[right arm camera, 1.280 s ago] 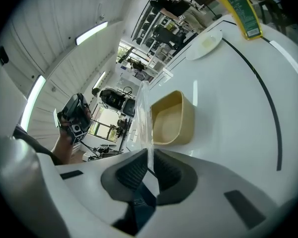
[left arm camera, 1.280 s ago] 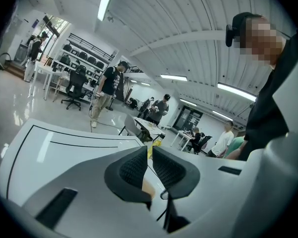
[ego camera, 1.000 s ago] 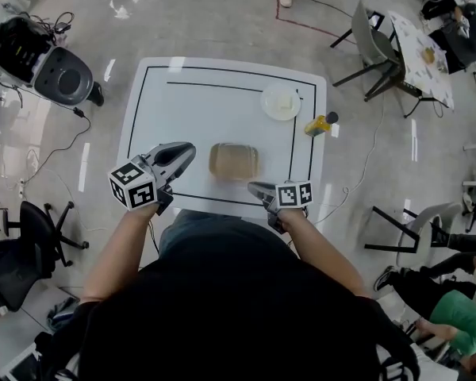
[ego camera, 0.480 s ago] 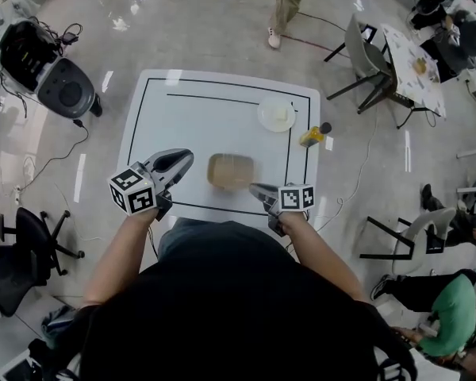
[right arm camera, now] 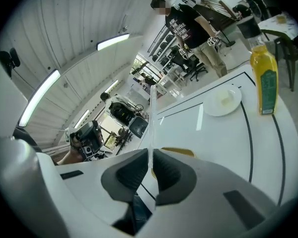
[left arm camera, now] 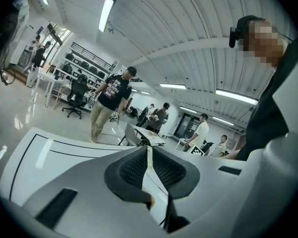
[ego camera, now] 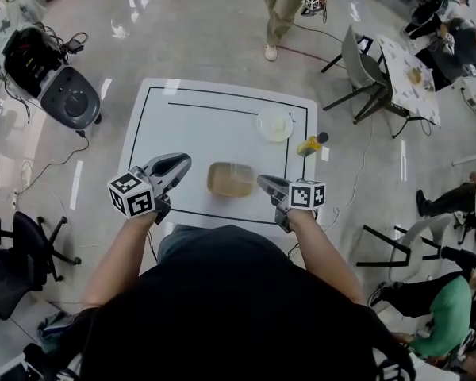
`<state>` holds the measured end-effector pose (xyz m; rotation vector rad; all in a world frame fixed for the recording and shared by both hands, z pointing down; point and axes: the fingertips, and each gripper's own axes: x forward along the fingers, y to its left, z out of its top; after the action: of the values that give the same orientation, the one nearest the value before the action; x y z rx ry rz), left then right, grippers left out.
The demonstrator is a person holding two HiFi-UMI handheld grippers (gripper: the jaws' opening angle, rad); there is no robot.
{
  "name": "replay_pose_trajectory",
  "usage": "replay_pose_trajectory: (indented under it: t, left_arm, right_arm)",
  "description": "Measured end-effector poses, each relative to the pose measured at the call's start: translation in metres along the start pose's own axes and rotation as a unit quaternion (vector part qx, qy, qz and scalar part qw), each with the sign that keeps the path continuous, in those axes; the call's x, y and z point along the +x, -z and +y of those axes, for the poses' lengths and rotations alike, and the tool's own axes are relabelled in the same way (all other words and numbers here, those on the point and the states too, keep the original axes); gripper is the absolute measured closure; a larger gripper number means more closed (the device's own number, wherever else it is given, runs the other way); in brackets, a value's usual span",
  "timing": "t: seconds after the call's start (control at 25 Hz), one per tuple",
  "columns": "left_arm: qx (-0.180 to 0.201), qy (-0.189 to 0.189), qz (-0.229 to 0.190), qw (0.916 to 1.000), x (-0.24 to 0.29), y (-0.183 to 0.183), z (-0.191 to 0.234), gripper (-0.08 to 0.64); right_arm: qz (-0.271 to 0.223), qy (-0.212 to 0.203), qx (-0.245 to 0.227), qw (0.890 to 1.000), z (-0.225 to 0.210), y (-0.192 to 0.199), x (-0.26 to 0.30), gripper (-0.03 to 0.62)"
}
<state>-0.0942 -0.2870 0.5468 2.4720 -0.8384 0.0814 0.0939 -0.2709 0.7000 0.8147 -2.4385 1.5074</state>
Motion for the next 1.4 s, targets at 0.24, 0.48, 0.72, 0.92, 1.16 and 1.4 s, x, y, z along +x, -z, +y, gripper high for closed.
replay_pose_trajectory:
  t: [0.24,0.48,0.72,0.92,1.16,1.4]
  left_arm:
    - [0.002,-0.001,-0.002,1.0,0.003,-0.007,0.0,0.511]
    - [0.001,-0.008,-0.007,0.9999,-0.009,-0.012,0.001,0.511]
    - [0.006,-0.01,-0.009,0.9999,0.006,-0.014,-0.009,0.511]
    - [0.013,-0.005,-0.007,0.9999,0.015,-0.017,-0.017,0.511]
    - [0.019,0.003,-0.005,0.9998,0.021,-0.018,-0.021,0.511]
    - [0.022,0.008,-0.001,0.9997,0.022,-0.017,-0.026,0.511]
  right_arm:
    - [-0.026,0.006,-0.053,0.998,0.017,-0.04,-0.017,0.548]
    - [-0.053,0.018,-0.101,0.993,0.039,-0.068,-0.034,0.548]
    - [-0.081,0.02,-0.116,0.99,0.039,-0.094,-0.065,0.547]
    - [-0.101,0.023,-0.126,0.987,0.043,-0.107,-0.082,0.547]
    - [-0.105,0.03,-0.152,0.982,0.056,-0.11,-0.093,0.547]
    - [-0.118,0.036,-0.157,0.98,0.061,-0.111,-0.105,0.546]
